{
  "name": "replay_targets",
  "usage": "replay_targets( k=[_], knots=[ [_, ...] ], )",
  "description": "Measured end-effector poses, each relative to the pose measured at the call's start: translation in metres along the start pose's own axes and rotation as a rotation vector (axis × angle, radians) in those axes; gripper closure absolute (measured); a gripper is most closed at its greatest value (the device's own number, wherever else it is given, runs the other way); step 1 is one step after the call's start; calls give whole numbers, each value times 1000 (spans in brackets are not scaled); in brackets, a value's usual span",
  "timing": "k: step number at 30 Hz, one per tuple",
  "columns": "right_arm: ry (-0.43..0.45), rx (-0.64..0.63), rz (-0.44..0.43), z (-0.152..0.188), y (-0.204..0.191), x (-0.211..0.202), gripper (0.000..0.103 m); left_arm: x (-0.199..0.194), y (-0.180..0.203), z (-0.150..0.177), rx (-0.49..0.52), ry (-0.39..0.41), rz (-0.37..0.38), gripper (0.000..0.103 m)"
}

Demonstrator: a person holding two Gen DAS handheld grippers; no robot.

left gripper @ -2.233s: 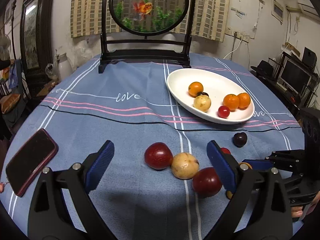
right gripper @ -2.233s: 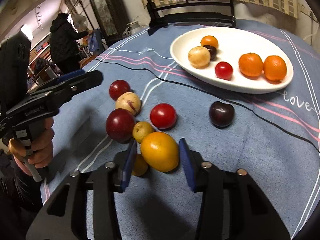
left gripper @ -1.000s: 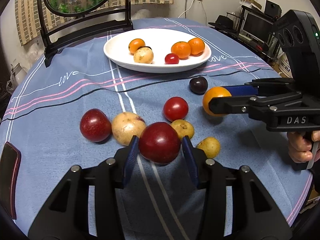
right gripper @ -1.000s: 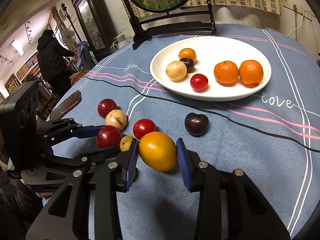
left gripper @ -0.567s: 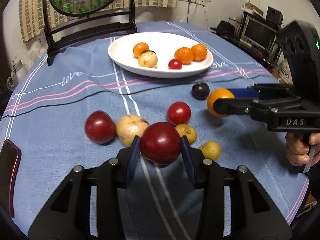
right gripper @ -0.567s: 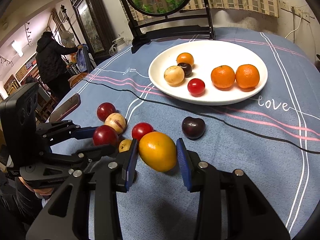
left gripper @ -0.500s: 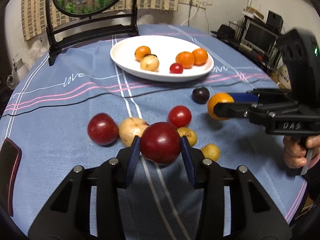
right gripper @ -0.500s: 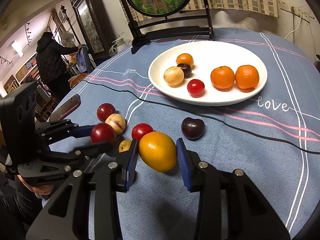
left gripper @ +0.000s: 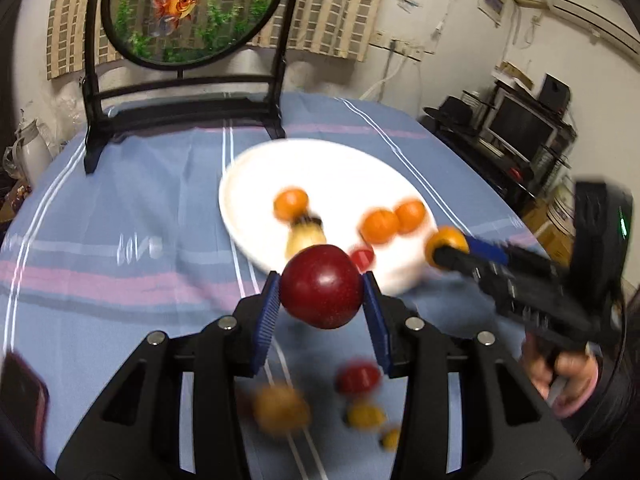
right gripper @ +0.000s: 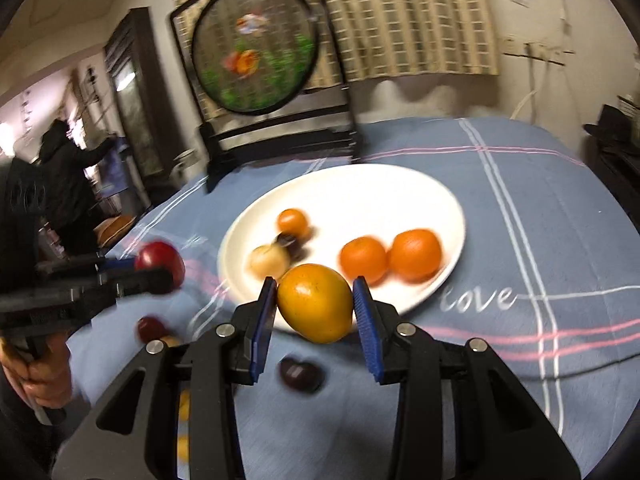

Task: Organize fruits
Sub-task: 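Carry the yellow fruit and red plum onto the white plate and open both tools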

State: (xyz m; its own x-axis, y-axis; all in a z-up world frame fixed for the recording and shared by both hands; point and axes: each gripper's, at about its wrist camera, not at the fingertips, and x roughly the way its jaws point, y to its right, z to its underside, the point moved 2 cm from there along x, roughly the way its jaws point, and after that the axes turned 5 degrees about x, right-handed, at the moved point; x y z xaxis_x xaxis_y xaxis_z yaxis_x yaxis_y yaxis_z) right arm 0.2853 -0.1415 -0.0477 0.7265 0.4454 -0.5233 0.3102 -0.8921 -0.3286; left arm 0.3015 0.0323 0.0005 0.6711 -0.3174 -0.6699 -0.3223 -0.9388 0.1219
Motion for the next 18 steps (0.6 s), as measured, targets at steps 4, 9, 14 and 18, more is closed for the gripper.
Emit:
replay_targets(
  k=[4,9,14,18],
  knots=[
    [45,-50,25,-14,0,17,64,38,-16,-33,-31,-16,-58,61],
    [21,-77,25,-31,-7,45,64,84,-25,-41,-50,-92,-80,61],
    [-27,-94,22,-34,-8,63,64,98,-26,-41,-36,-115,-97,61],
    [-28,-95,4,-36,-7,63,45,95,-26,-44,-44,-106,-121,38]
  ],
)
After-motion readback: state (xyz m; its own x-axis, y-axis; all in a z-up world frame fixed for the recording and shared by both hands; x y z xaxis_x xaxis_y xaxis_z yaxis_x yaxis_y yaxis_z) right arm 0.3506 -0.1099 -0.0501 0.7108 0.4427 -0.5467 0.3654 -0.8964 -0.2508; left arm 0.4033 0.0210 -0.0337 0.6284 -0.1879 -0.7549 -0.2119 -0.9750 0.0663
